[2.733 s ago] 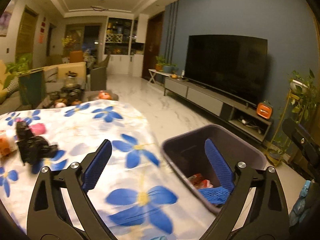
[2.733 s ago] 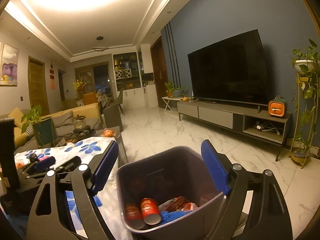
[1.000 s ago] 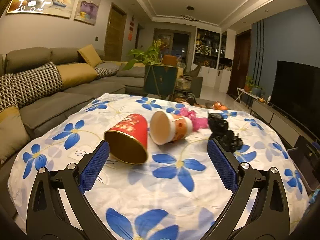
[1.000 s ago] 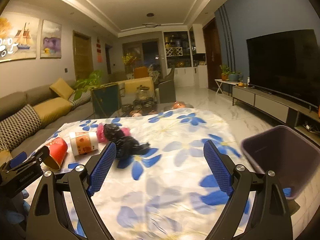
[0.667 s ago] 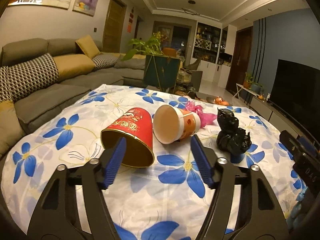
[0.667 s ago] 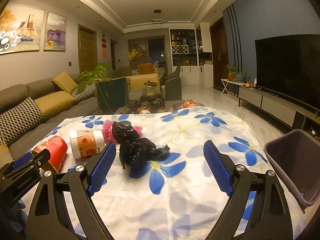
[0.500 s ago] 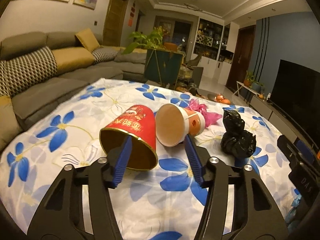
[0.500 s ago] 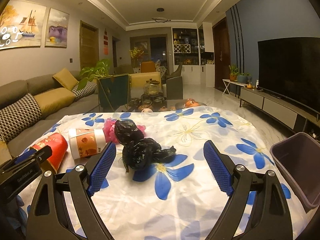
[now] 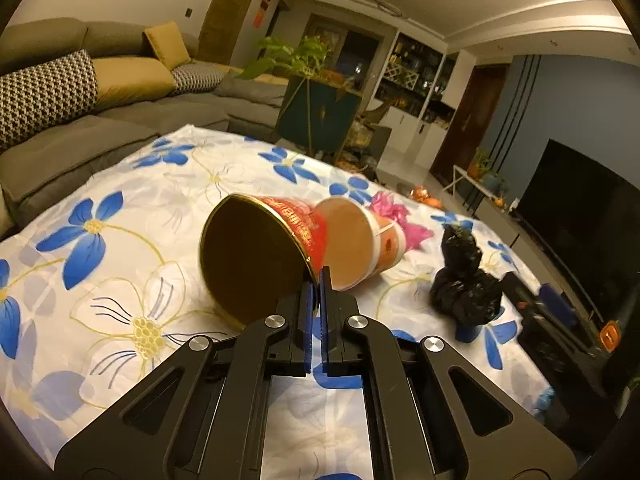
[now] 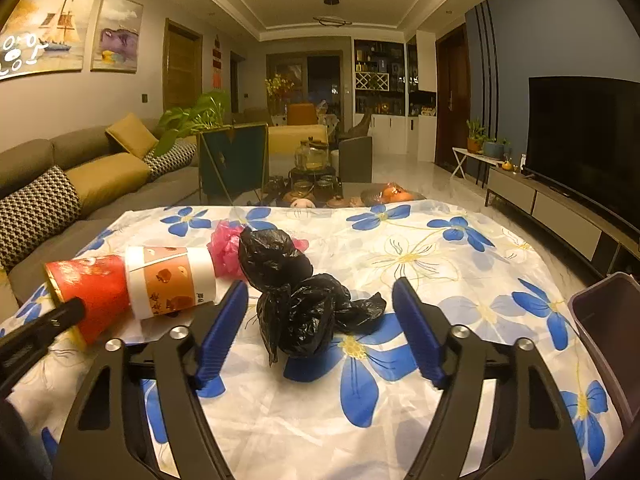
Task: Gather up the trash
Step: 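Grasp the last red paper cup with the left tool while the right tool grasps the black plastic bag, then carry the red cup and black bag with both tools over the grey bin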
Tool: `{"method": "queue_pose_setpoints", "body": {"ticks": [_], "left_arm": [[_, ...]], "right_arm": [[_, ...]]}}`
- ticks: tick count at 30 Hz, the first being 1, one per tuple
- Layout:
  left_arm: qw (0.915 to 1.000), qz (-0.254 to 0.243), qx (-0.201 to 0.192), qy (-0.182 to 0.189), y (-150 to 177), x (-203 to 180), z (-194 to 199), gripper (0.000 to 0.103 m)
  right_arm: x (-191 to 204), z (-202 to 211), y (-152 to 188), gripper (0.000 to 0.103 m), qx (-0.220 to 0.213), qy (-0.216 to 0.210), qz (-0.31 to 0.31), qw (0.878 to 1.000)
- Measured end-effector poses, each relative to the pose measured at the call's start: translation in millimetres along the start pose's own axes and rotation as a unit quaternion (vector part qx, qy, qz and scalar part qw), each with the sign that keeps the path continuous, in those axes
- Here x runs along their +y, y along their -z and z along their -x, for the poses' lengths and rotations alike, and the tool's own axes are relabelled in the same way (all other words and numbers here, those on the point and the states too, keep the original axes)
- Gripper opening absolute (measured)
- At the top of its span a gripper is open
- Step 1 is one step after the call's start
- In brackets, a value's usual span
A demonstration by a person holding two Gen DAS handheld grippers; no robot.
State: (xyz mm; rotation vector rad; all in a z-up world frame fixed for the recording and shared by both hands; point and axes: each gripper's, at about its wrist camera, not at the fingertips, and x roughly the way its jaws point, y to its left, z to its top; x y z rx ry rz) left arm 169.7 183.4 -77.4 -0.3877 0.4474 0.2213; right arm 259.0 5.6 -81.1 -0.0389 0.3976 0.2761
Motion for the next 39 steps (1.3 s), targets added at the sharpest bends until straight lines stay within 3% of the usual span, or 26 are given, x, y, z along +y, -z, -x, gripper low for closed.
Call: {"method": "queue_pose_setpoints", "body": {"ticks": [8,10,13,16,26,39], "left_arm": [[0.9994,0.01,-0.034,0.001,-9.2,5.4,21.1,0.002],[0.9992,0.013,-0.037,-0.001,-11.2,6.9,23.9,0.002],[0.9992,0.014,-0.038,-0.003,-12.2,8.7,26.7,0.002],[0.9991,0.013,-0.039,-0.007,-12.3,9.7,29.5,0.002],[0.9988,0.003,-0.049,-0.006,-12.6,1.4,44.8,0.002],[0.9983,-0.032,-0.044,0.021,-2.9,-48.3,61.3,0.002]], "right_arm": [[9.1,-22.5,4.1,0.062,0.044,0.0,0.021,0.999],[12.5,-28.0,5.3,0.04,0.057,-0.005,0.03,0.998],[13.4,-33.2,7.3,0.017,0.073,-0.015,0.033,0.997],[11.6,-31.4,5.7,0.005,0.071,-0.026,0.027,0.997],[-7.3,21.7,-1.2,0.003,0.018,-0.039,0.011,0.999],[-54.2,94.1,-5.5,0.003,-0.026,-0.018,0.0,0.999]]}}
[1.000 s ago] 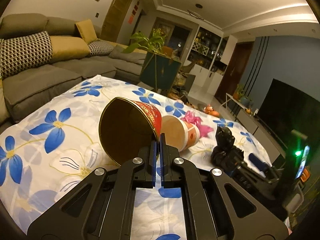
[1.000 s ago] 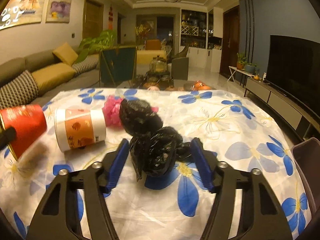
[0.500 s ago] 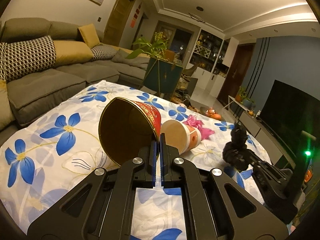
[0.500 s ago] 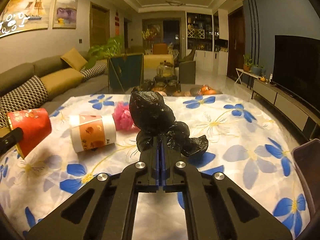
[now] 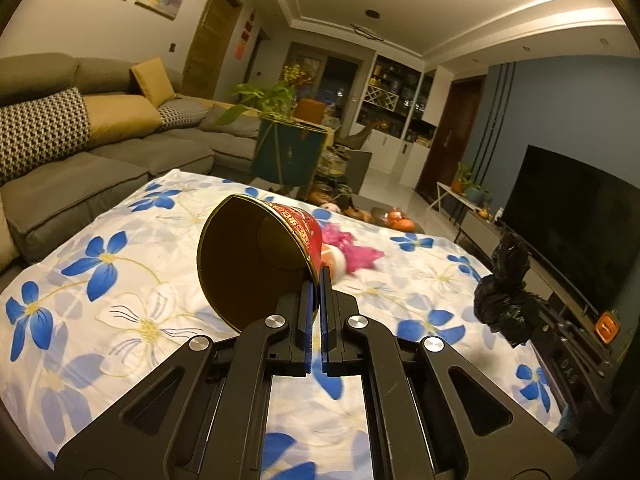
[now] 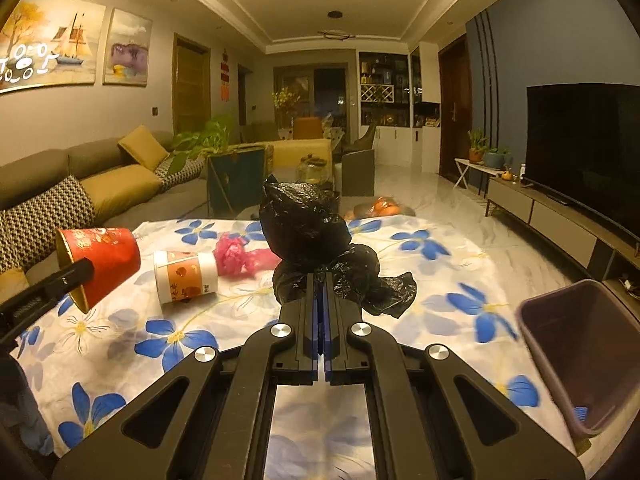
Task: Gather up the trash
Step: 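Carry the red cup and black bag with both tools over the grey bin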
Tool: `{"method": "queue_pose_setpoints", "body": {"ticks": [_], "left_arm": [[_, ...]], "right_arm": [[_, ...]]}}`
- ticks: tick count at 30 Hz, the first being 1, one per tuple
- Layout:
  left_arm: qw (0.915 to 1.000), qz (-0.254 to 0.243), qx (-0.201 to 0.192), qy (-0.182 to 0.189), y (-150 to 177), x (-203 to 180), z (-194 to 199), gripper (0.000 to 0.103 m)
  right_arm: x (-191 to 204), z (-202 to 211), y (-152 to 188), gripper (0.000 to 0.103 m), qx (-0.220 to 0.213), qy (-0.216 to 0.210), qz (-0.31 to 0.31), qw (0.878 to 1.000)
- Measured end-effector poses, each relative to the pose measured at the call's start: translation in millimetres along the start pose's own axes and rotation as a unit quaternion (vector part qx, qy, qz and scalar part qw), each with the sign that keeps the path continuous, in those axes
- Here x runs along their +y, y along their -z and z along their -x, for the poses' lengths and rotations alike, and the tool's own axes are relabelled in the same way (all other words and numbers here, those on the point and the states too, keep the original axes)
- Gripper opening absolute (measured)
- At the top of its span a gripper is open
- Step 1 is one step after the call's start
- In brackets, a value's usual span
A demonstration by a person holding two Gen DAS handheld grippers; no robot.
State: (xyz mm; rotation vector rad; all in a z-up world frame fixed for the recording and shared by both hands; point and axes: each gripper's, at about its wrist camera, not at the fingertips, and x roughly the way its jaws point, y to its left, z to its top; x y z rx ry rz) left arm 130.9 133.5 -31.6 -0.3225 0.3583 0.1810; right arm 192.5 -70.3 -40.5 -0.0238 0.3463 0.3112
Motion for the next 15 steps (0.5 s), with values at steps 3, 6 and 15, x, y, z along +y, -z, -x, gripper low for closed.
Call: {"method": "queue_pose_setpoints", "body": {"ticks": [3,6,15], "left_arm": [[0.9999,-0.01,0.002,0.008,2.5,-13.2,2.1,0.002],[0.9997,-0.017,0.005,0.017,4.9,-26.9,3.9,0.002],[0.9976,-0.046,0.011,0.049,12.6,-72.7,5.8,0.002]], "right_arm": [[-12.2,9.4,-1.2,0.003,-0.007,0.008,-0.005,1.0],[-23.9,22.4,-1.8,0.003,-0.014,0.017,-0.011,1.0],[-62.7,50.2,-0.6,0.003,-0.03,0.054,-0.032,0.998]]}}
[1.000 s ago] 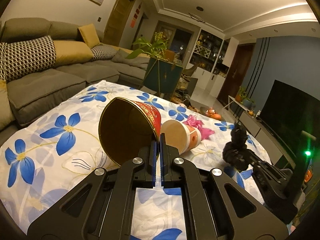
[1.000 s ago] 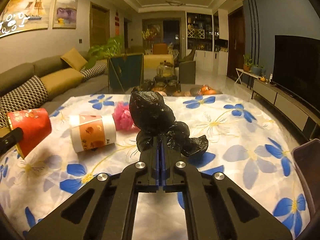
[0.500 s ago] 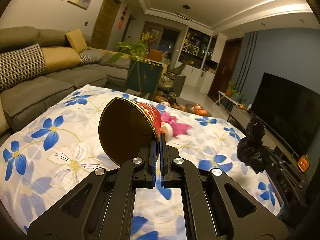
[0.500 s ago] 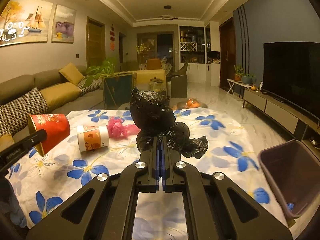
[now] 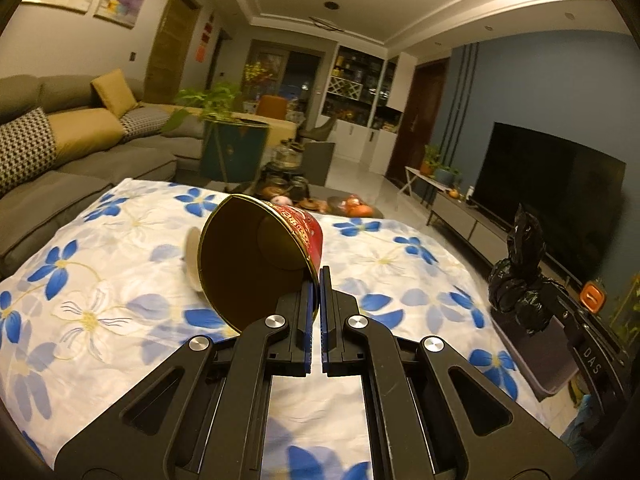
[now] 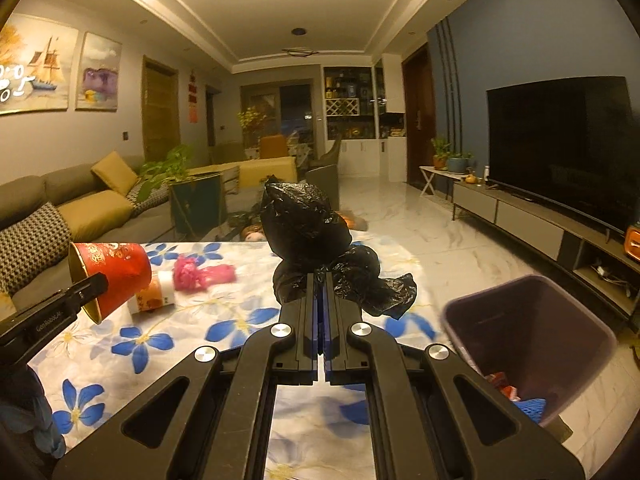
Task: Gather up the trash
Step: 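Carry the red cup and black bag with both tools over the grey bin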
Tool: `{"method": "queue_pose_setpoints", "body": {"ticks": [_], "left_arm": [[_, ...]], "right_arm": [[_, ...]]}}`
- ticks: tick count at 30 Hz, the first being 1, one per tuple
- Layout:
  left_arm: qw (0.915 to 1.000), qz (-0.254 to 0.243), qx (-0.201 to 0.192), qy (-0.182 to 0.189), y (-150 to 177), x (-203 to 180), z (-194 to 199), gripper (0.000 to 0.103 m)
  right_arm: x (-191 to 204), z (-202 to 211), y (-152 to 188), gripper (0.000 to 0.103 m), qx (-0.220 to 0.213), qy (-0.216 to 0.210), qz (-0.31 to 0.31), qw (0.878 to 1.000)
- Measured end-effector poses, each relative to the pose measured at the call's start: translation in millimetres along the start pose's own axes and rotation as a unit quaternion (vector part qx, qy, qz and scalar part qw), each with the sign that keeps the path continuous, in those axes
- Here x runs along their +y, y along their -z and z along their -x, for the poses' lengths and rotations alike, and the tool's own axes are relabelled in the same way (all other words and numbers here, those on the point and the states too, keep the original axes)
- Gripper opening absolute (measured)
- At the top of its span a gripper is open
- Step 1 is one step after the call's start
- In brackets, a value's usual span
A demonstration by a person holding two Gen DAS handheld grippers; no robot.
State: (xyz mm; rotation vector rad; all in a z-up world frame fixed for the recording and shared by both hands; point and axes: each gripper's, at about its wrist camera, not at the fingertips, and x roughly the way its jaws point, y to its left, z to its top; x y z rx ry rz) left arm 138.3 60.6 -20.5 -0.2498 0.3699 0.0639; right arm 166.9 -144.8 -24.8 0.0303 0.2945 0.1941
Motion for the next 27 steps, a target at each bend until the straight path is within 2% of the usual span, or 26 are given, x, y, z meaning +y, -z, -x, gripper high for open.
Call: {"method": "queue_pose_setpoints", "body": {"ticks": [13,27], "left_arm": [[0.9972,-0.046,0.005,0.059,6.2,-76.3,-7.1,0.002],[0.9858,-0.101,0.012,0.134,23.3,-169.8,-21.3,0.002]], "right_arm": [[-54.9,23.6,1.6,0.003,-0.019,0.053,-0.023,0.998],[-118.6,40.0,9.0,0.003,-0.029,0.112,-0.044,0.992]]}}
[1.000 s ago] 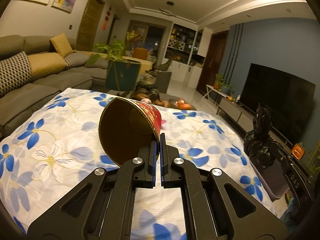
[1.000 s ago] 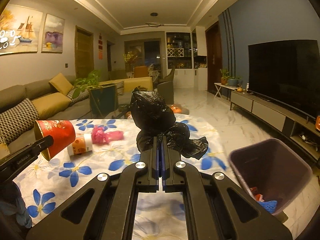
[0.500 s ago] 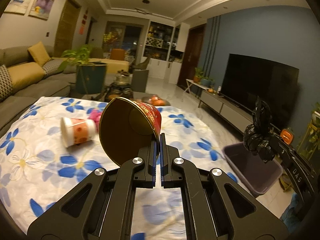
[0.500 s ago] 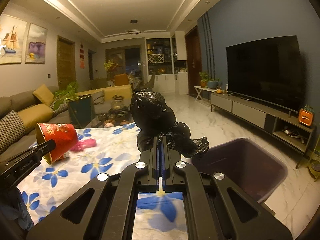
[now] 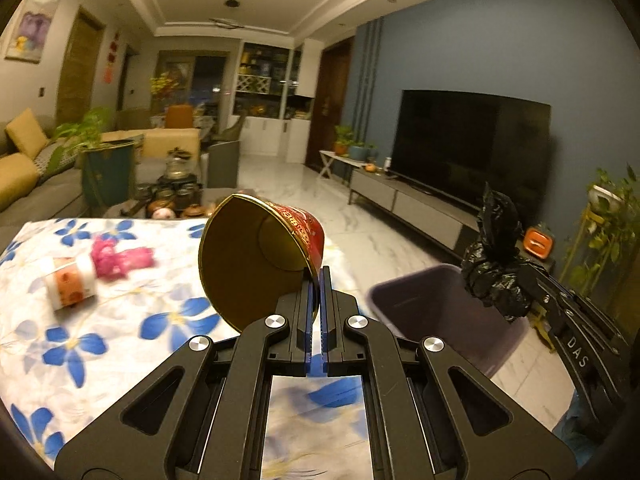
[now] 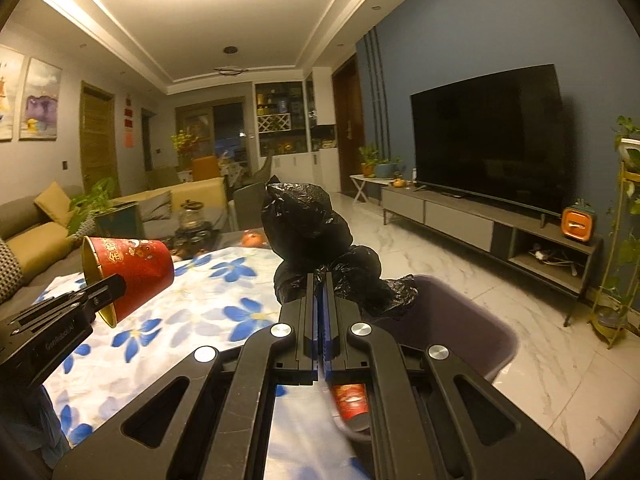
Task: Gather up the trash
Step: 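Carry the red cup and black bag with both tools over the grey bin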
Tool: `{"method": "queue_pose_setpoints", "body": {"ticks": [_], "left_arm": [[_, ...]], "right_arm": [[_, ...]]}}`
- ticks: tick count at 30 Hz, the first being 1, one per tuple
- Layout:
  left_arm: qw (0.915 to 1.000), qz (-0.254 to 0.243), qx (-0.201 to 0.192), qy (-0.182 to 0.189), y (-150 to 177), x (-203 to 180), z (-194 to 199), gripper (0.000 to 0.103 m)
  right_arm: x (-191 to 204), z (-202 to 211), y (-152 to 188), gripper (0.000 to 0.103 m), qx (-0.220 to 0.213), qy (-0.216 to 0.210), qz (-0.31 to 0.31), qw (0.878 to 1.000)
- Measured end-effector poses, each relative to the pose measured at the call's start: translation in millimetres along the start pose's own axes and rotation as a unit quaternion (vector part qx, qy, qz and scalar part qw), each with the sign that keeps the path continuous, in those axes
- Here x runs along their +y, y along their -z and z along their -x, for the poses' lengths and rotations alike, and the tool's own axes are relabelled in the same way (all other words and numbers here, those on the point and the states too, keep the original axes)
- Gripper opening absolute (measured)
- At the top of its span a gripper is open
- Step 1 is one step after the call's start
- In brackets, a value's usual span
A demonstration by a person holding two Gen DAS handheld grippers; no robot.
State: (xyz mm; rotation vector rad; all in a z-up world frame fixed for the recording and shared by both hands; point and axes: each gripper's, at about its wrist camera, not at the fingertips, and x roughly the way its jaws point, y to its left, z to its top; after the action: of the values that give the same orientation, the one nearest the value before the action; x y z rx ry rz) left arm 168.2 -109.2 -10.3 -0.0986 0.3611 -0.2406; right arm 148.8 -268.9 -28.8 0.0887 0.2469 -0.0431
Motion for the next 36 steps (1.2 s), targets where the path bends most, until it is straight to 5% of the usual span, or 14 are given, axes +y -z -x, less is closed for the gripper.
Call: {"method": "queue_pose_setpoints", "body": {"ticks": [15,36], "left_arm": [[0.9957,-0.049,0.013,0.078,4.9,-77.0,-53.3,0.002],[0.9889,-0.066,0.028,0.13,13.6,-116.0,-108.2,0.002]], "right_arm": [[-62.6,-8.9,2.3,0.003,-0.005,0.064,-0.022,0.998],[-79.2,-31.0,9.1,0.003,-0.002,0.067,-0.032,0.997]]}}
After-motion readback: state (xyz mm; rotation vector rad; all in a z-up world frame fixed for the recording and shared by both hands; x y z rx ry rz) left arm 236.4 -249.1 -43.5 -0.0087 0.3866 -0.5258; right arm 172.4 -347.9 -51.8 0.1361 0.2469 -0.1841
